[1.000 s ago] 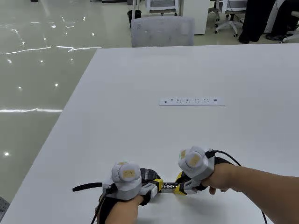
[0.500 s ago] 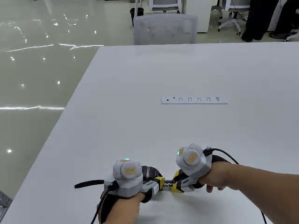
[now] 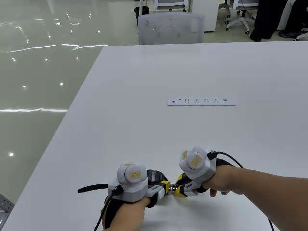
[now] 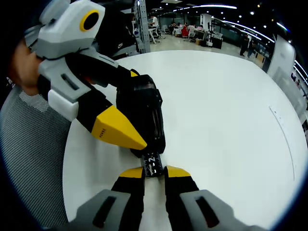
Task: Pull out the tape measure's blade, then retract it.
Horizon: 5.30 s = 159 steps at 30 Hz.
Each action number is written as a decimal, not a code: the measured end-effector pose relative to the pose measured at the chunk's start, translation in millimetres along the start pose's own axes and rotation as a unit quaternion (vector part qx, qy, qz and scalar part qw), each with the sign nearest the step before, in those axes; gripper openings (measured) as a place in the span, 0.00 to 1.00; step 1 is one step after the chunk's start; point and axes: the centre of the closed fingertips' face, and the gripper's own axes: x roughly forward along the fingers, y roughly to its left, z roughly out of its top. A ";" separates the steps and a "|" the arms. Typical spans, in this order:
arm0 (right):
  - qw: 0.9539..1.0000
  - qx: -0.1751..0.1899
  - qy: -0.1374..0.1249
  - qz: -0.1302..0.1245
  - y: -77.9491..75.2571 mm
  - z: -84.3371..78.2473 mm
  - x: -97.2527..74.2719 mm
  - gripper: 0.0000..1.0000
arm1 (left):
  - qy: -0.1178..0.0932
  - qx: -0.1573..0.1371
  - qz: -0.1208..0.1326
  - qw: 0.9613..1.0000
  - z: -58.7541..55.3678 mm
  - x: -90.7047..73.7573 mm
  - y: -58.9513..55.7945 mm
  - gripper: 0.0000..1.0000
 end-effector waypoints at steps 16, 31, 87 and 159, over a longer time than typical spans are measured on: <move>1.000 -0.020 -0.002 0.000 2.6 5.5 6.3 0.15 | 0.001 -0.002 0.000 1.000 -0.8 0.0 0.0 0.56; 0.998 -0.056 0.020 0.014 4.8 8.6 8.9 0.14 | 0.001 -0.001 -0.001 1.000 -1.1 -0.5 -0.6 0.56; 0.992 0.039 -0.078 -0.092 0.2 3.0 -48.7 0.60 | 0.022 0.144 -0.122 0.982 -6.9 -31.0 3.5 1.00; 0.931 0.187 -0.161 -0.270 55.2 -160.5 -227.2 0.97 | -0.086 0.147 -0.151 0.974 12.4 -138.6 79.3 1.00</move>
